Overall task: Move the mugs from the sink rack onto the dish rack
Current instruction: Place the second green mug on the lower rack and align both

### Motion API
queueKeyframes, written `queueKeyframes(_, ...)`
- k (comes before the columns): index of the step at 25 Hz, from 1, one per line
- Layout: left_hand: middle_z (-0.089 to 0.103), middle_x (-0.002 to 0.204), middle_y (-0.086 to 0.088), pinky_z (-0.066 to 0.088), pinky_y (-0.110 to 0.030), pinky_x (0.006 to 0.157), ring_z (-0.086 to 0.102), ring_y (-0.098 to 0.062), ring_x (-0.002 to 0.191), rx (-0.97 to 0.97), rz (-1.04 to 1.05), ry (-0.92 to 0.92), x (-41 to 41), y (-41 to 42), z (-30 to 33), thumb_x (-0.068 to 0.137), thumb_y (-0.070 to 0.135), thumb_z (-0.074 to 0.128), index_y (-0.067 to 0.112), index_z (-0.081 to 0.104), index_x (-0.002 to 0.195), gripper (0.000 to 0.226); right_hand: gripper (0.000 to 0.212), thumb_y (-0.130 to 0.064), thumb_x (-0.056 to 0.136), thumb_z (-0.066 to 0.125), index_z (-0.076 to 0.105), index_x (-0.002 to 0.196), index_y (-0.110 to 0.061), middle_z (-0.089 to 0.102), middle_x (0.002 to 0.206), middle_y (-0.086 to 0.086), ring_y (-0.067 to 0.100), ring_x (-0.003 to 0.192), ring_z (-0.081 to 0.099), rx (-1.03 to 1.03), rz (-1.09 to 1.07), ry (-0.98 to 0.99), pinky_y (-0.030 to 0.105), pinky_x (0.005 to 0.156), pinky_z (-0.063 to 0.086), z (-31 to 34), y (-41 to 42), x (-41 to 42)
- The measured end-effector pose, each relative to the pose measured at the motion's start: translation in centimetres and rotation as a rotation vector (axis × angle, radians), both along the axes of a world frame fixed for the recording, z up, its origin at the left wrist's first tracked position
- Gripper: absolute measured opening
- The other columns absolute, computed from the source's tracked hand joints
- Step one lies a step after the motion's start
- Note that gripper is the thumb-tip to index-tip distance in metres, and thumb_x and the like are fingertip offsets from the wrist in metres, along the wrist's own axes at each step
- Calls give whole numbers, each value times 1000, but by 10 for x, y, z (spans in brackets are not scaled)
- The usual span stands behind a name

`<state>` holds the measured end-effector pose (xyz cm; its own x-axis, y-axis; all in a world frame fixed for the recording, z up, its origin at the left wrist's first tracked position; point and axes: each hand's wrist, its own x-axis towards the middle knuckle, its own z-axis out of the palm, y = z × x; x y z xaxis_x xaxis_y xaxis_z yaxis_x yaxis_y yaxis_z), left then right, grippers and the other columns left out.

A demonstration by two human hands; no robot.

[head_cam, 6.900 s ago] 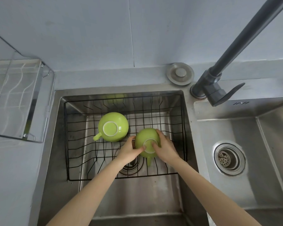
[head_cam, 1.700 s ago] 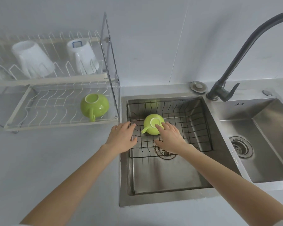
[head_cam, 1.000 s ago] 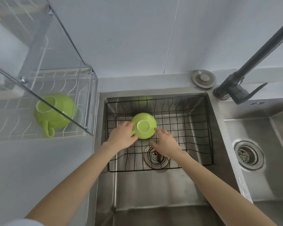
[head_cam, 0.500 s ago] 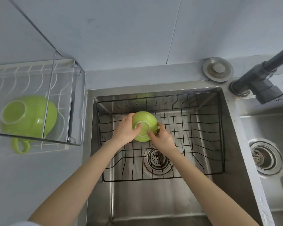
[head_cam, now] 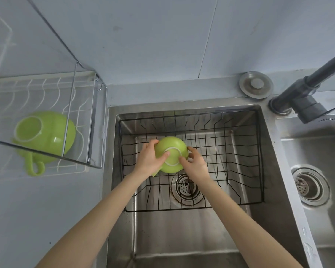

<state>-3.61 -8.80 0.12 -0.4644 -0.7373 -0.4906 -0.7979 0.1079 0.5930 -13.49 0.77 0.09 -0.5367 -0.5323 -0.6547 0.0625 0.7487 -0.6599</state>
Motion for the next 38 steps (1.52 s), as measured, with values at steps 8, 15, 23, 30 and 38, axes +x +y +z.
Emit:
queueKeyframes(8,51,127,-13,47,-39,97,53,-26,113,50,6,141,35,31,45,85,37,56,13,41,133,56,43,-23,88,55,47,131,-18,56,107,3,17,94,52,-146,-111,9,26,83,41,53,32,23)
queueKeyframes(15,47,108,-1,43,-7,75,53,-22,101,89,-123,272,88,70,101,88,10,53,21,37,132,48,37,-29,88,55,54,124,-20,61,117,7,23,109,57,-205,-112,75,33,94,45,99,63,56)
queueKeyframes(23,39,125,-5,42,-27,95,51,-17,102,25,-136,309,152,91,116,74,20,71,18,23,142,82,43,-33,90,52,47,131,-21,57,120,4,21,107,54,-272,-10,166,29,89,41,131,76,112)
queueKeyframes(30,36,137,-9,36,-18,76,49,-13,90,-125,-77,323,221,78,127,75,15,72,14,26,139,79,74,-42,82,62,26,144,-24,42,144,5,24,133,38,-270,219,248,39,111,33,143,60,181)
queueKeyframes(38,37,139,-3,37,-13,67,53,-13,86,-213,-32,371,292,36,124,71,19,75,16,25,140,85,91,-37,75,72,18,146,-23,35,148,2,25,137,31,-287,372,355,40,114,29,150,18,249)
